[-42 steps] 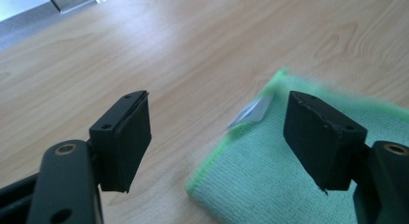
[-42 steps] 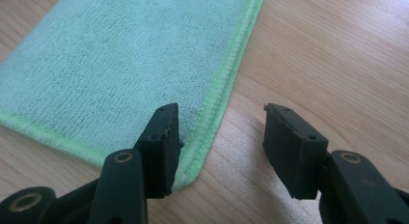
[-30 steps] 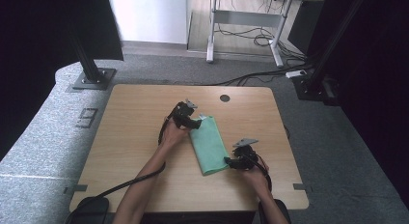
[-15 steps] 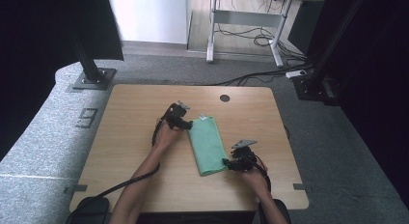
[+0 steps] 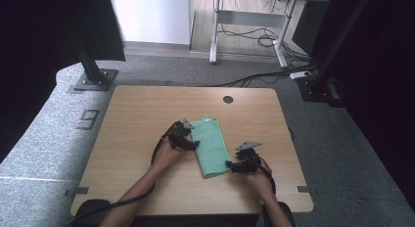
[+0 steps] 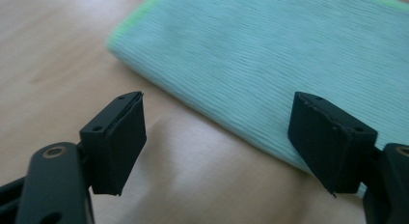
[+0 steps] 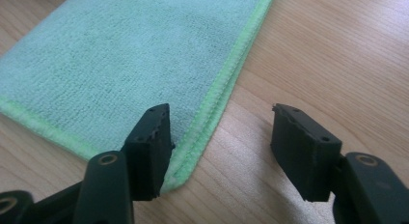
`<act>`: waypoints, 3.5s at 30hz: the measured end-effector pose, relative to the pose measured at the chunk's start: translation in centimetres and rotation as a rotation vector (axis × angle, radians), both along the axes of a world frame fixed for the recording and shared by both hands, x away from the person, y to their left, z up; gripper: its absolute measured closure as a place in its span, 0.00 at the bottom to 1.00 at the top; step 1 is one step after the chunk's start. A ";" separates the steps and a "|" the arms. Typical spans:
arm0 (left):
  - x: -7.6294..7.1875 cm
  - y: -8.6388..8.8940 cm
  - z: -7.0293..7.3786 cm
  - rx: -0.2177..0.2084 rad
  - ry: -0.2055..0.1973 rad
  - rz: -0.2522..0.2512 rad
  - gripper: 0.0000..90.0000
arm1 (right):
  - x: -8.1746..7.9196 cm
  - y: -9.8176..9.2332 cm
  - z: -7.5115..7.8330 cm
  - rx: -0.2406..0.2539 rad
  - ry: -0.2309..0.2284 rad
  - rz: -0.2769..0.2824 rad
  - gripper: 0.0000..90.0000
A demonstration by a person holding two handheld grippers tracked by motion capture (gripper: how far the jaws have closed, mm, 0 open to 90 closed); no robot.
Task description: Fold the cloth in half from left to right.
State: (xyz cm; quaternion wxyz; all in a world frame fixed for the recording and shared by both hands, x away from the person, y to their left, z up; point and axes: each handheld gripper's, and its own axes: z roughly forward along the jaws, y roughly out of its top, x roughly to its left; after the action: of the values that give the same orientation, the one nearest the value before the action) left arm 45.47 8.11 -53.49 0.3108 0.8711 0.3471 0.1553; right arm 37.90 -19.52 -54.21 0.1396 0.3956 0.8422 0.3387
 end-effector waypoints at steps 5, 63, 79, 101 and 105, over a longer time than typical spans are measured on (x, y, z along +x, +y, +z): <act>-2.2 -0.6 -0.1 -0.020 0.008 -0.025 0.19 | 0.0 -0.2 0.1 -0.002 0.005 -0.011 0.39; -6.8 6.4 -0.7 -0.064 0.036 0.033 0.18 | 0.3 6.9 -0.6 0.001 -0.025 0.016 0.18; -9.9 7.2 0.7 -0.068 0.038 -0.033 0.17 | -0.1 6.2 0.4 -0.022 -0.030 0.026 0.17; -11.1 11.6 -0.6 -0.040 0.037 0.060 0.16 | -2.1 1.1 -0.3 -0.025 -0.005 0.015 0.00; -11.0 11.5 -0.9 -0.043 0.039 0.053 0.13 | -2.1 0.8 -0.7 -0.013 0.002 0.002 0.00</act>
State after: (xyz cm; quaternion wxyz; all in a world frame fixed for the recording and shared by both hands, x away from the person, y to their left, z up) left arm 34.49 19.59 -54.40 0.3185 0.8575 0.3794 0.1387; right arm 35.85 -18.77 -54.90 0.1410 0.3941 0.8450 0.3329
